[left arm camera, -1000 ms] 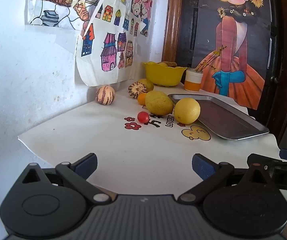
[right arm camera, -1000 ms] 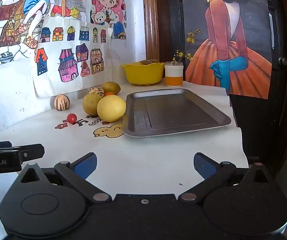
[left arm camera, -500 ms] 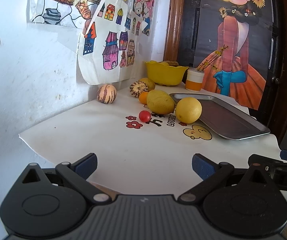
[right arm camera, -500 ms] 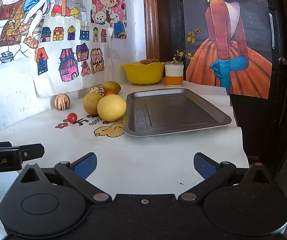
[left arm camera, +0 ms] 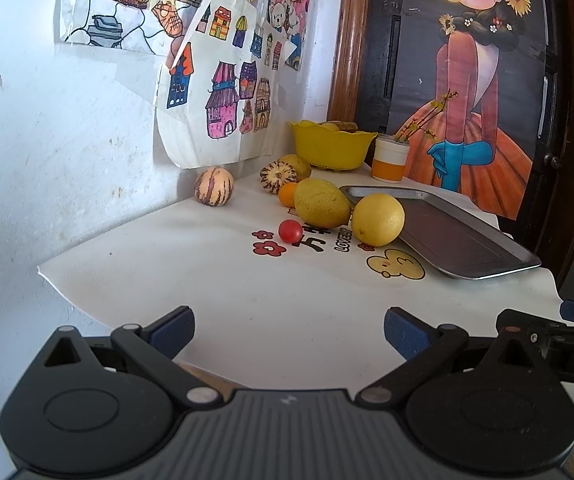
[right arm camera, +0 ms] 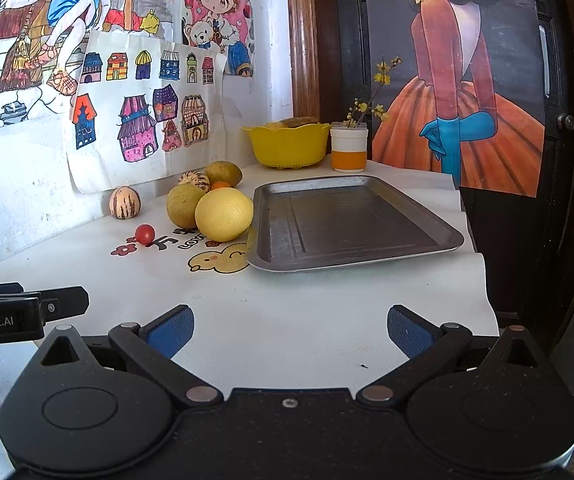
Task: Organize fruits
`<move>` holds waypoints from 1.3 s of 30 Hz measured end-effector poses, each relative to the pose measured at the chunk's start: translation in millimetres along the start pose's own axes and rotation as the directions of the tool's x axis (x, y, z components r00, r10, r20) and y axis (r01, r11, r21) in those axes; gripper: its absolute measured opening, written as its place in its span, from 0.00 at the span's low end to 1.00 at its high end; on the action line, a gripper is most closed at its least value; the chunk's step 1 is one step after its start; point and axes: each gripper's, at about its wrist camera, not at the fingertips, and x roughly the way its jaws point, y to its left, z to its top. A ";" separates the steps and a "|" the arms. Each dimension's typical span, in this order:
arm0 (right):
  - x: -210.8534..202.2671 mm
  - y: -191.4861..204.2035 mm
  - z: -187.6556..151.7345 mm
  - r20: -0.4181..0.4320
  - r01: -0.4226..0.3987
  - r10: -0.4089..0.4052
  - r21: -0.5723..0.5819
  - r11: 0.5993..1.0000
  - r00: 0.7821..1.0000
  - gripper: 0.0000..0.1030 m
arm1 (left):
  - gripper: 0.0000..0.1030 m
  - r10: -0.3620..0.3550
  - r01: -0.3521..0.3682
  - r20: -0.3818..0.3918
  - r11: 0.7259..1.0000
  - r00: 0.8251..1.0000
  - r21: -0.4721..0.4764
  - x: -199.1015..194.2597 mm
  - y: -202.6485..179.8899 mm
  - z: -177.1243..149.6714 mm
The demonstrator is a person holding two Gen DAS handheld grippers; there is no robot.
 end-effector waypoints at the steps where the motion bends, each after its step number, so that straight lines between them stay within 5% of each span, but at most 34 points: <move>1: 0.0 0.1 0.0 -0.001 0.000 0.000 0.000 1.000 1.000 1.00 | 1.00 0.001 -0.001 0.000 1.000 1.000 0.000 0.2 -0.1 -0.2; 19: 4.2 -0.8 1.3 -0.008 -0.004 0.004 -0.005 1.000 1.000 1.00 | 1.00 -0.009 0.009 -0.017 1.000 1.000 0.002 5.0 0.0 2.5; 27: 19.9 15.1 32.0 -0.031 -0.125 0.123 -0.103 0.987 0.992 1.00 | 0.99 0.031 -0.031 -0.090 1.000 0.995 0.003 36.2 12.9 36.0; 39: 98.7 33.3 95.2 -0.151 -0.267 0.229 -0.321 0.909 0.962 0.99 | 0.98 0.040 -0.032 -0.151 0.998 0.988 0.051 103.7 21.3 76.7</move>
